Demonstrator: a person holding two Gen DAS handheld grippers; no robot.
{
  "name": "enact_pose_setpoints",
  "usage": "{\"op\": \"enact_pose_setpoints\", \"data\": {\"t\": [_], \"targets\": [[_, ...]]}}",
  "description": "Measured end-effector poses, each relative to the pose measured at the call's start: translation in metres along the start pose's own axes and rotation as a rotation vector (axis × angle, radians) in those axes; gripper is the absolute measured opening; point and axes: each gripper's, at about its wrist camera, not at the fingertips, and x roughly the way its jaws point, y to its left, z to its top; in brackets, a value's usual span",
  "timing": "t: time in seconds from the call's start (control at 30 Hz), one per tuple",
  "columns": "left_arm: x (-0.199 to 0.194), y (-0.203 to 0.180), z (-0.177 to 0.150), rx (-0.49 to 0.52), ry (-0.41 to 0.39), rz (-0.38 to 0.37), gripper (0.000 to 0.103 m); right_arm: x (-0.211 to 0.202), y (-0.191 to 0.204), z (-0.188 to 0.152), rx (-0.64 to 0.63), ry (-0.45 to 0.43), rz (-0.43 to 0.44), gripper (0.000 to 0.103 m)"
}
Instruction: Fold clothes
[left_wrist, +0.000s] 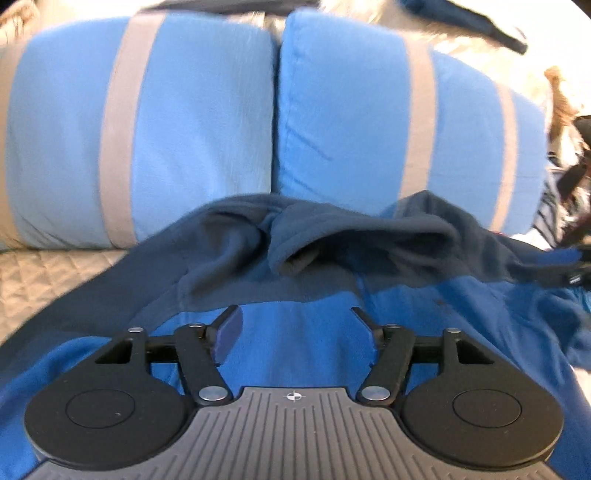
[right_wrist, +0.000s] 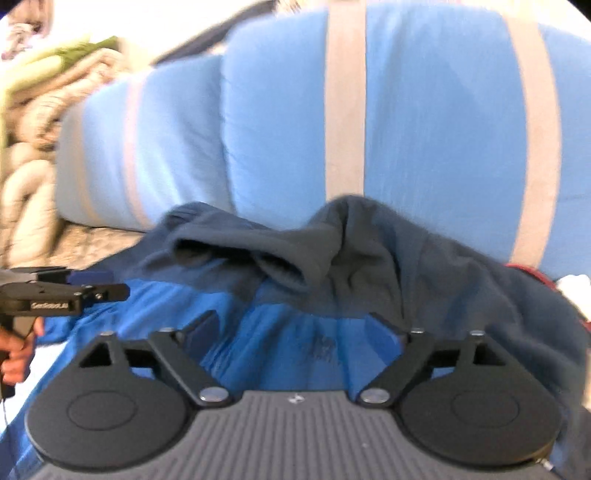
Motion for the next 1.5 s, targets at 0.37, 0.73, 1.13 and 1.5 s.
{"op": "enact_pose_setpoints", "data": {"t": [0.37, 0.73, 1.13, 1.5], "targets": [[-0.117, -0.029, -0.016, 0.070, -0.028, -0.074, 0.080, -0.152, -0.034, -0.024, 0.005, -0.129, -0.086, 0.103], [-0.169, 0.023, -0.059, -0.044, -0.039, 0.023, 0.081, -0.240, -0.074, -0.092, -0.010, -0.104, -0.187, 0.103], [-0.122, 0.094, -0.096, -0.284, 0.026, 0.023, 0.081, -0.175, -0.071, -0.135, 0.089, -0.018, -0.036, 0.103], [-0.016, 0.167, -0.108, -0.592, 0.100, -0.123, 0.081, -0.059, -0.087, -0.113, 0.235, 0.041, 0.038, 0.103]]}}
